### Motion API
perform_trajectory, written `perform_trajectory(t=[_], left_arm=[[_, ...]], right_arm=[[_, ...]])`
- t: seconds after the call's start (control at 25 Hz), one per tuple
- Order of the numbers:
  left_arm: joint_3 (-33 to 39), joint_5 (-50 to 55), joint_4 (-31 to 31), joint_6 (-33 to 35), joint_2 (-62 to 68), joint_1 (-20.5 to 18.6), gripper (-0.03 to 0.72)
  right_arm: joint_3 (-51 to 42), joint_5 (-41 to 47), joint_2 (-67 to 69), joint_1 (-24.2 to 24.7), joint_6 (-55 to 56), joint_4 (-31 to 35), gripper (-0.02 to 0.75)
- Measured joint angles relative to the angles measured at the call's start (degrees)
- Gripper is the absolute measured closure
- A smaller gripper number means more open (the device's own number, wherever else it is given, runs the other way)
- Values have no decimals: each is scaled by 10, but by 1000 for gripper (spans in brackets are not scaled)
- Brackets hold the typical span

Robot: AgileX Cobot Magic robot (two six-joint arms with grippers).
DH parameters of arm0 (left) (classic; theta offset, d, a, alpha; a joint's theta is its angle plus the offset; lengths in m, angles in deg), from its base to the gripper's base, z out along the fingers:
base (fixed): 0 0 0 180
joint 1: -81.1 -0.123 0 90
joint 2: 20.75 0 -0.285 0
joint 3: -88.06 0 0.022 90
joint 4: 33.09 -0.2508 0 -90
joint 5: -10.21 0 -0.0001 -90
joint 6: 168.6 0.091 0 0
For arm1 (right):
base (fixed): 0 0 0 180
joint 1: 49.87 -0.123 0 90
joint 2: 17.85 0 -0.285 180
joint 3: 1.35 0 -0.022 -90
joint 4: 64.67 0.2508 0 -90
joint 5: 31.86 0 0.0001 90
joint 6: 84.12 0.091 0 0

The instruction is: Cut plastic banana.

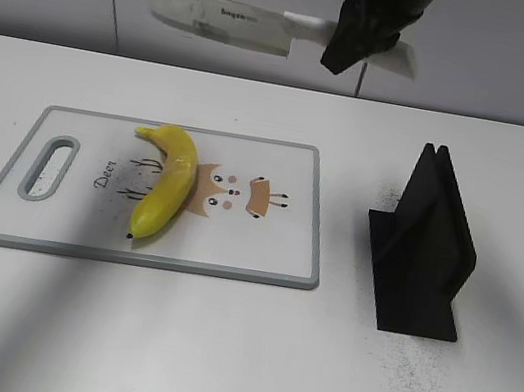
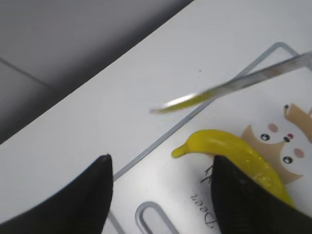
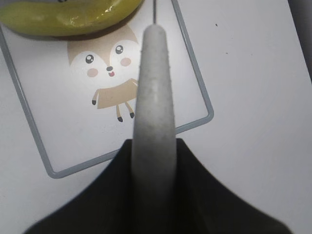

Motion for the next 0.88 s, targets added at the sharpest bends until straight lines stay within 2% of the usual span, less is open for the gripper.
perform_trajectory(t=[0.16, 0.24, 0.36, 0.68, 0.88], left_arm=[[-1, 45, -86, -127, -12, -4, 93], [-1, 95, -108, -177, -14, -11, 93], [-1, 170, -117, -218, -14, -29, 94], [14, 195, -119, -268, -27, -86, 100], [64, 196, -116, -271, -70, -93, 100]], right_arm=[[0, 0, -18, 0, 108, -21, 580], [0, 1, -30, 0, 166, -39, 580], [0, 1, -45, 0, 241, -55, 580], [-13, 1, -88, 0, 466, -58, 580], [-79, 0, -130, 0, 536, -60, 580]])
